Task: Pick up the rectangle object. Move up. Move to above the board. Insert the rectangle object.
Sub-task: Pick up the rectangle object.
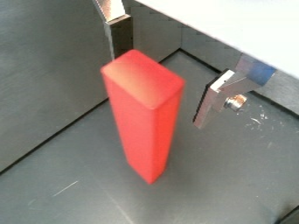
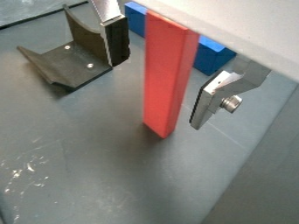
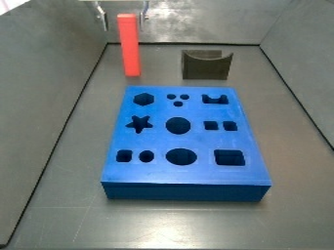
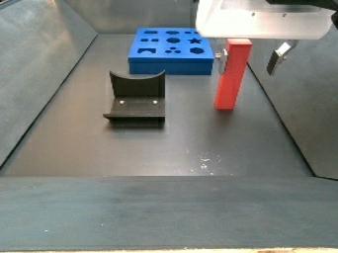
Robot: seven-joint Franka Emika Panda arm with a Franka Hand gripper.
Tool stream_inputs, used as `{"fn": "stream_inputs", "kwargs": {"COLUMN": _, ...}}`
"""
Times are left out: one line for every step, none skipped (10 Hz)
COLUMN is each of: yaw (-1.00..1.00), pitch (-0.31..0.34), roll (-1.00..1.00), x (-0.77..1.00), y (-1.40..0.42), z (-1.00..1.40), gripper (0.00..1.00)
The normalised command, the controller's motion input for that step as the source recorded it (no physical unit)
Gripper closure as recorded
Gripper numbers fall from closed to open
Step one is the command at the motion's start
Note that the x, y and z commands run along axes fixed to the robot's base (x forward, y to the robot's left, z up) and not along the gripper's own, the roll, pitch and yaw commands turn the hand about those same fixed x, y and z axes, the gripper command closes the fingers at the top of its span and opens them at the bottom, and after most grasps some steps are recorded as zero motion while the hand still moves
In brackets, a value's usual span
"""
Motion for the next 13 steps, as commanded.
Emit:
{"fn": "stream_inputs", "kwargs": {"yaw": 0.00, "pitch": -0.334, "roll": -0.21, "x": -0.07, "y": -0.20, "z": 0.00, "gripper": 0.00}}
{"fn": "stream_inputs", "kwargs": {"yaw": 0.00, "pitch": -0.306, "roll": -0.19, "x": 0.00, "y": -0.23, "z": 0.00, "gripper": 0.00}}
{"fn": "stream_inputs", "kwargs": {"yaw": 0.00, "pitch": -0.289, "roll": -0.17, "x": 0.00, "y": -0.21, "z": 0.00, "gripper": 0.00}}
{"fn": "stream_inputs", "kwargs": {"yaw": 0.00, "pitch": -0.271, "roll": -0.16, "x": 0.00, "y": -0.20, "z": 0.00, "gripper": 0.00}}
{"fn": "stream_inputs", "kwargs": {"yaw": 0.00, "pitch": -0.277, "roll": -0.17, "x": 0.00, "y": -0.17, "z": 0.00, "gripper": 0.00}}
{"fn": "stream_inputs", "kwargs": {"yaw": 0.00, "pitch": -0.211, "roll": -0.10, "x": -0.06, "y": -0.13, "z": -0.03, "gripper": 0.00}}
{"fn": "stream_inputs", "kwargs": {"yaw": 0.01, "pitch": -0.177, "roll": -0.09, "x": -0.11, "y": -0.07, "z": -0.04, "gripper": 0.00}}
{"fn": "stream_inputs", "kwargs": {"yaw": 0.00, "pitch": 0.000, "roll": 0.00, "x": 0.00, "y": -0.07, "z": 0.00, "gripper": 0.00}}
{"fn": "stream_inputs", "kwargs": {"yaw": 0.00, "pitch": 0.000, "roll": 0.00, "x": 0.00, "y": 0.00, "z": 0.00, "gripper": 1.00}}
{"fn": "stream_inputs", "kwargs": {"yaw": 0.00, "pitch": 0.000, "roll": 0.00, "x": 0.00, "y": 0.00, "z": 0.00, "gripper": 1.00}}
{"fn": "stream_inputs", "kwargs": {"yaw": 0.00, "pitch": 0.000, "roll": 0.00, "x": 0.00, "y": 0.00, "z": 0.00, "gripper": 1.00}}
{"fn": "stream_inputs", "kwargs": {"yaw": 0.00, "pitch": 0.000, "roll": 0.00, "x": 0.00, "y": 0.00, "z": 0.00, "gripper": 1.00}}
{"fn": "stream_inputs", "kwargs": {"yaw": 0.00, "pitch": 0.000, "roll": 0.00, "x": 0.00, "y": 0.00, "z": 0.00, "gripper": 1.00}}
